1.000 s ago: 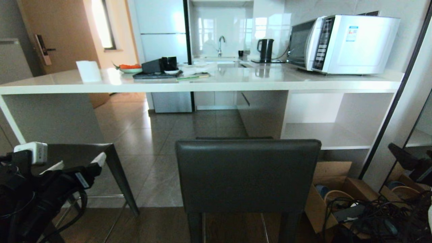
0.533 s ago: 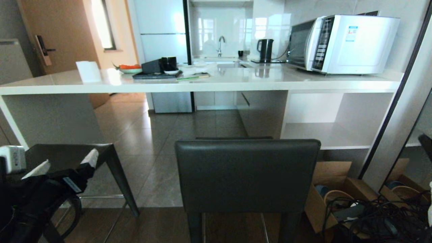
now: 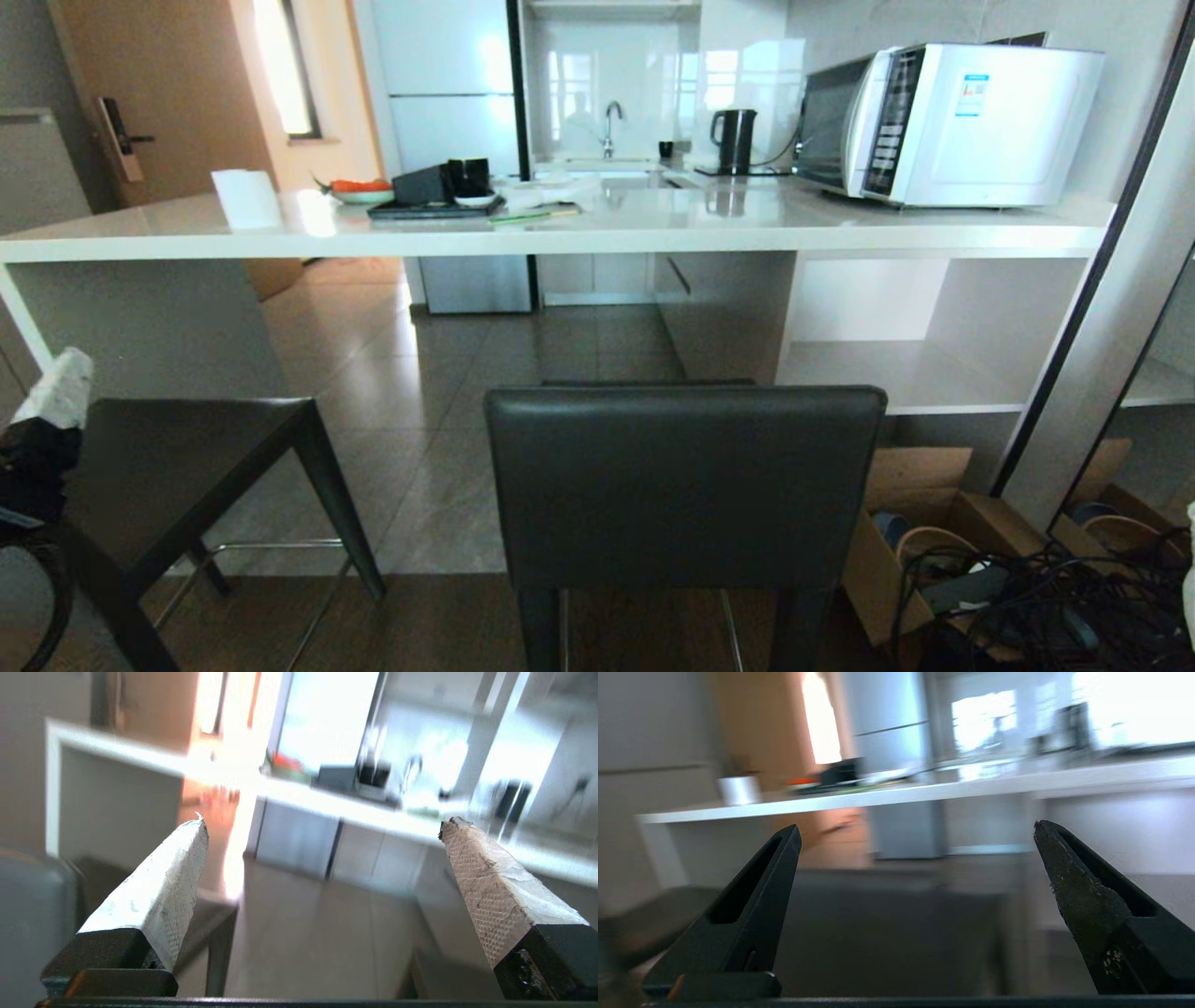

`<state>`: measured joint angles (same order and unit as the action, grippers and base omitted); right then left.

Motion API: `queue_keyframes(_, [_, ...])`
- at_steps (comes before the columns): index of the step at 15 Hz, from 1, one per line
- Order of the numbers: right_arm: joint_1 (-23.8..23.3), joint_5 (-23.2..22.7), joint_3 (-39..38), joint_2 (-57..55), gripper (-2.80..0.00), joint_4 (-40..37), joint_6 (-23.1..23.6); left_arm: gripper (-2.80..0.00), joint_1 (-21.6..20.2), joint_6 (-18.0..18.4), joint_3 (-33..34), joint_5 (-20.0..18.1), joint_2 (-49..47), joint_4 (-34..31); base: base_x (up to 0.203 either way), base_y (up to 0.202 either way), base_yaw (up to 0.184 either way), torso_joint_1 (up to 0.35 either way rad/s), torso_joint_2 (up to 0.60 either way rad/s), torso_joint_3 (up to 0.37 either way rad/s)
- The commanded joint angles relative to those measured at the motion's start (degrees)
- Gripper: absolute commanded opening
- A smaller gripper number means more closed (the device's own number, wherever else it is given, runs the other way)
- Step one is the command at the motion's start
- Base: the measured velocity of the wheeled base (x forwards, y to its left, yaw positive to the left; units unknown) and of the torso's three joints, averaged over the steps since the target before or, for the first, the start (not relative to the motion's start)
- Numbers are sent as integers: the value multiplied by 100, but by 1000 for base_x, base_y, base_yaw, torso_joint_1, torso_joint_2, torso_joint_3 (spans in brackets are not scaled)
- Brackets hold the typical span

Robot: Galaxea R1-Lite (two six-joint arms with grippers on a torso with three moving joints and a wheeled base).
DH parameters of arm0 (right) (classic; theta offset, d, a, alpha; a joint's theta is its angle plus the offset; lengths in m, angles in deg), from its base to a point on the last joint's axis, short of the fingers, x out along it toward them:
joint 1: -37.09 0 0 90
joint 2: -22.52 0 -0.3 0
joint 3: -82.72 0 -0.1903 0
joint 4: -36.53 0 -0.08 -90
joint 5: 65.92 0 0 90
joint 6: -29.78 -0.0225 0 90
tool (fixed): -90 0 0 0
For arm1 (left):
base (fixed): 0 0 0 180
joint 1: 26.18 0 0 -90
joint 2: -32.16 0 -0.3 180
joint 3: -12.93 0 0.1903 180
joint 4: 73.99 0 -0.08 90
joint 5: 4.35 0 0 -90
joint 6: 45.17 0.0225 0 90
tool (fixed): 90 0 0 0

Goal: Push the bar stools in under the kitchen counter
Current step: Push the gray chair back under the dining table

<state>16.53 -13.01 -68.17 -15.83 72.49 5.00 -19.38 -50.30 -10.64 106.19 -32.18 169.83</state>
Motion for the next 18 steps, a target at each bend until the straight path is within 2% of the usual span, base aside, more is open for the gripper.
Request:
queue_keyframes(1, [17,-233,467,1400,0,-1768,-317,0,-150,84,24,-143,566,48,0,0,0,0,0,0])
queue_keyframes(2, [100,-492,731,1722,0,-2312,-486,0,-131,205,46,-384,783,-32,0,0,0,0,0,0])
queue_keyframes(3, [332,-828,889,1905,0,-2534,-586,0,-112,340,38,-639,1078,-276,0,0,0,0,0,0])
queue_keyframes(5, [876,-1537,1155,2173,0,-2717,-698,0,-100,530,-163,-996,1992,-1542,0,0,0,0,0,0])
queue_keyframes(6, [926,-1835,1275,2219,0,-2738,-724,0,-96,559,-391,-1076,2518,-2521,0,0,0,0,0,0])
queue_keyframes(8, [938,-1932,1440,2226,0,-2679,-865,0,-103,480,-1105,-1237,3646,-5214,0,0,0,0,0,0])
queue_keyframes(9, [973,-1991,1585,2226,0,-2698,-1244,0,-123,390,-1581,-1325,4062,-6408,0,0,0,0,0,0])
queue_keyframes(10, [1065,-2025,1806,2212,0,-2703,-1629,0,-161,305,-2003,-1392,4303,-7136,0,0,0,0,0,0])
queue_keyframes(11, [1162,-2077,1954,2201,0,-2706,-1879,0,-329,239,-2265,-1446,4409,-7465,0,0,0,0,0,0])
queue_keyframes(13, [1183,-2348,2048,2221,0,-2666,-1903,0,-967,218,-2309,-1527,4477,-7630,0,0,0,0,0,0])
queue_keyframes(14, [1185,-2433,2200,2225,0,-2693,-1919,0,-1253,235,-2302,-1817,4597,-7728,0,0,0,0,0,0])
queue_keyframes(15, [1185,-2542,2279,2226,0,-2698,-1925,0,-1331,242,-2295,-2490,4741,-7778,0,0,0,0,0,0])
queue_keyframes(16, [1186,-2596,2359,2220,0,-2707,-1943,0,-1349,213,-2337,-2985,4823,-7812,0,0,0,0,0,0])
queue_keyframes(18, [1533,-2588,2730,2211,0,-2781,-2245,0,-1112,-5,-2608,-3098,4694,-7848,0,0,0,0,0,0])
